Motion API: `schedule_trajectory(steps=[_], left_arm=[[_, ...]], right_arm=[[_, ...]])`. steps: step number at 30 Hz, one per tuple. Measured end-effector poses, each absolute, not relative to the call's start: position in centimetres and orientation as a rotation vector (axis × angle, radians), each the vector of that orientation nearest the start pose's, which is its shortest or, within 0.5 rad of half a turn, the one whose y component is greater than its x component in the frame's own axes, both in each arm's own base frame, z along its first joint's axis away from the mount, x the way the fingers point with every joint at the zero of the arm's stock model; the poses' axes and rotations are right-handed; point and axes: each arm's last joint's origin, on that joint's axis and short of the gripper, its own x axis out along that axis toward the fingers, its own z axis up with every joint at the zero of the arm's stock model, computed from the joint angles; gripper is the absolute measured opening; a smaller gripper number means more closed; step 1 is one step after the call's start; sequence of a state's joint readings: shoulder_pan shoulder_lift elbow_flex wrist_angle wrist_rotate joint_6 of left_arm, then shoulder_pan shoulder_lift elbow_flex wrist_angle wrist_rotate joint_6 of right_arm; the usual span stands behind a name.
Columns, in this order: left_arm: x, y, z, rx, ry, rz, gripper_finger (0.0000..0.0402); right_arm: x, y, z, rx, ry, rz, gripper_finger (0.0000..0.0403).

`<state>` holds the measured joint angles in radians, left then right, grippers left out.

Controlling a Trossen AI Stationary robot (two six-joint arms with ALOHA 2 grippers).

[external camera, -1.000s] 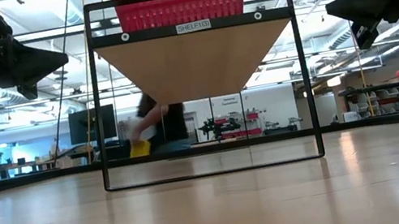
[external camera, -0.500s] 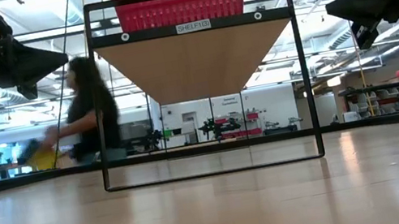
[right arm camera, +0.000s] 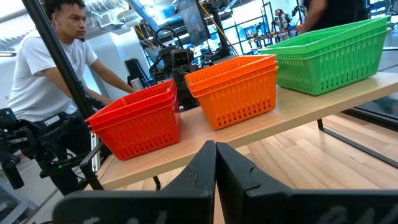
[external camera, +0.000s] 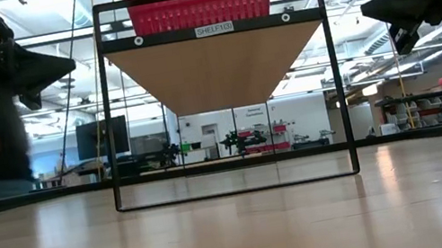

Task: Stack baskets on shelf by color
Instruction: Return to Home Position

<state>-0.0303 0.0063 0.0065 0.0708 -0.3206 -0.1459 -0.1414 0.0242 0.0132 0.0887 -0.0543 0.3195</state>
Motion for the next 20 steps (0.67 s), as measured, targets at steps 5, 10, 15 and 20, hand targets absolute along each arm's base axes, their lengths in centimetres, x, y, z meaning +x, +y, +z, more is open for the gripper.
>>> schedule_trajectory(steps=[5,10,15,20], left_arm=[[9.62,0.62,17.2,-0.157,-0.091,0.285,0.0025],[9.62,0.62,17.2,-0.157,-0.091,0.285,0.0024],[9.62,0.62,17.19,-0.157,-0.091,0.284,0.0032],[9.62,0.62,17.19,-0.157,-0.091,0.285,0.0036]], right_arm=[[9.73,-1.23,17.47,0.312,-0.091,-0.074,0.0014],[9.73,-1.23,17.47,0.312,-0.091,-0.074,0.0014],[9.73,-1.23,17.47,0.312,-0.091,-0.074,0.0014],[9.73,-1.23,17.46,0.312,-0.09,-0.074,0.0014]])
